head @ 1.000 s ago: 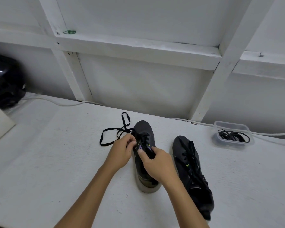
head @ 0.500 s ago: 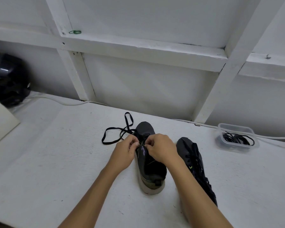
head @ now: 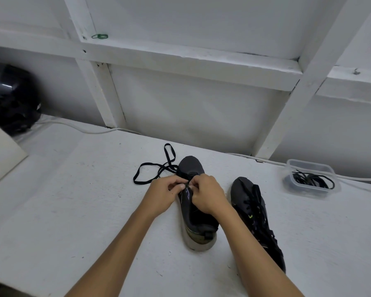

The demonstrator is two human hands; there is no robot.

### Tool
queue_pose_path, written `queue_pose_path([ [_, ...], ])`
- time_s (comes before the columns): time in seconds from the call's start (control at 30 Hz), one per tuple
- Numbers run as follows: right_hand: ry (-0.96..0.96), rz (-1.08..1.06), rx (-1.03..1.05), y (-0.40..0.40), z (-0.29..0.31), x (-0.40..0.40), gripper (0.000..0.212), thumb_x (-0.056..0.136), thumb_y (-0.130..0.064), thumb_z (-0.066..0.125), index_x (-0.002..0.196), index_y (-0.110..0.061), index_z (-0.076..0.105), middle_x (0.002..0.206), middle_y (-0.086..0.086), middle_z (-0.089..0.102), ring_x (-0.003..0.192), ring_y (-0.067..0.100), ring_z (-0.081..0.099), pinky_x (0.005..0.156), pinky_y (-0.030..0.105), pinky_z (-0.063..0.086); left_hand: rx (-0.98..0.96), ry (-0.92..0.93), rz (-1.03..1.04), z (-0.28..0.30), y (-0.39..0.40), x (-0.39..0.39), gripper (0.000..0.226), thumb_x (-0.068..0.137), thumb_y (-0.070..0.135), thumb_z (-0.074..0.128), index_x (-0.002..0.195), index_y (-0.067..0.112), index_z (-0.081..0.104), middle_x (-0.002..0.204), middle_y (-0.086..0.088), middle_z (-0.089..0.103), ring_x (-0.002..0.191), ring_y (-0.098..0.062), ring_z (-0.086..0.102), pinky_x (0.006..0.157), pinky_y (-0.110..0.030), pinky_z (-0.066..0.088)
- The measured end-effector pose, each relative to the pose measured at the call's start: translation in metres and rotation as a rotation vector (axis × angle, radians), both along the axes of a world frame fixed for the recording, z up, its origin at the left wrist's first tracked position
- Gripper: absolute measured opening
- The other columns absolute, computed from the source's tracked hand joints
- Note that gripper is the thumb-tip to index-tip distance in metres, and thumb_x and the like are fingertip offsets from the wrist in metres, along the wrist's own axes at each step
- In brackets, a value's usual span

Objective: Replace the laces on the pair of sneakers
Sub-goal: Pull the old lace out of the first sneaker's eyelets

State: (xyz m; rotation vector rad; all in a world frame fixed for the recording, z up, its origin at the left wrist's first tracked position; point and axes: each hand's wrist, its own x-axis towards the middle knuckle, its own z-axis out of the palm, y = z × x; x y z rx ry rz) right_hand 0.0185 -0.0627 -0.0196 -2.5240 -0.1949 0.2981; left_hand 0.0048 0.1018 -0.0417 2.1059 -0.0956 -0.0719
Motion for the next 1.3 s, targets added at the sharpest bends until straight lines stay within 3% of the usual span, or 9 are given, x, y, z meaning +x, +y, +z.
queue_pose_path([
  [0.43, -0.052, 0.007, -0.029, 0.004, -0.007, -0.002, 0.004, 0.093, -0.02, 0.057, 0.091, -0.022, 0.06, 0.092, -0.002, 0.056, 0.091, 0.022, 0.052, 0.07, 0.031, 0.042, -0.012, 0.025, -0.01, 0.0, 0.003, 0.005, 0.018, 0.091, 0.016, 0.072, 0.102, 0.029, 0.077, 0.09, 0.021, 0.073, 0.089, 0.009, 0.066, 0.075, -0.002, 0.043],
  [0.6, 0.089, -0.097, 0.136, 0.0, -0.007, 0.002, 0.016, 0.093, -0.015, 0.056, 0.081, -0.024, 0.06, 0.085, -0.007, 0.063, 0.081, 0.019, 0.06, 0.07, 0.029, 0.047, 0.095, 0.027, -0.052, 0.005, 0.006, 0.009, 0.016, 0.092, 0.02, 0.07, 0.105, 0.028, 0.078, 0.094, 0.019, 0.074, 0.088, 0.01, 0.064, 0.075, -0.002, 0.042],
  [0.7, 0.108, -0.075, 0.103, -0.001, -0.004, 0.004, 0.02, 0.09, -0.013, 0.057, 0.077, -0.028, 0.058, 0.082, -0.01, 0.062, 0.078, 0.015, 0.06, 0.064, 0.025, 0.044, 0.066, 0.033, -0.042, 0.004, 0.005, 0.007, 0.017, 0.092, 0.018, 0.071, 0.105, 0.026, 0.078, 0.094, 0.017, 0.074, 0.088, 0.009, 0.065, 0.075, -0.001, 0.042],
  [0.87, 0.013, -0.033, 0.033, 0.001, -0.008, 0.0, 0.007, 0.092, -0.019, 0.059, 0.088, -0.023, 0.063, 0.09, -0.001, 0.066, 0.079, 0.02, 0.059, 0.063, 0.027, 0.042, 0.048, 0.031, -0.026, 0.001, 0.002, 0.005, 0.017, 0.091, 0.016, 0.072, 0.104, 0.023, 0.078, 0.092, 0.019, 0.072, 0.087, 0.012, 0.064, 0.073, 0.0, 0.041],
  [1.07, -0.152, 0.006, -0.002, 0.006, -0.012, -0.007, 0.01, 0.096, -0.021, 0.054, 0.092, -0.015, 0.06, 0.096, 0.003, 0.062, 0.092, 0.023, 0.053, 0.073, 0.038, 0.049, 0.015, 0.039, -0.021, 0.0, 0.002, 0.001, 0.017, 0.093, 0.014, 0.07, 0.104, 0.023, 0.077, 0.093, 0.017, 0.074, 0.088, 0.009, 0.066, 0.073, 0.0, 0.041],
  [1.3, -0.032, -0.044, 0.146, 0.002, -0.012, -0.001, 0.012, 0.097, -0.02, 0.06, 0.099, -0.018, 0.072, 0.1, 0.0, 0.069, 0.09, 0.016, 0.059, 0.08, 0.028, 0.046, 0.042, 0.025, 0.009, 0.004, 0.003, -0.001, 0.014, 0.095, 0.019, 0.067, 0.089, 0.031, 0.072, 0.087, 0.026, 0.071, 0.086, 0.007, 0.066, 0.076, -0.005, 0.047],
])
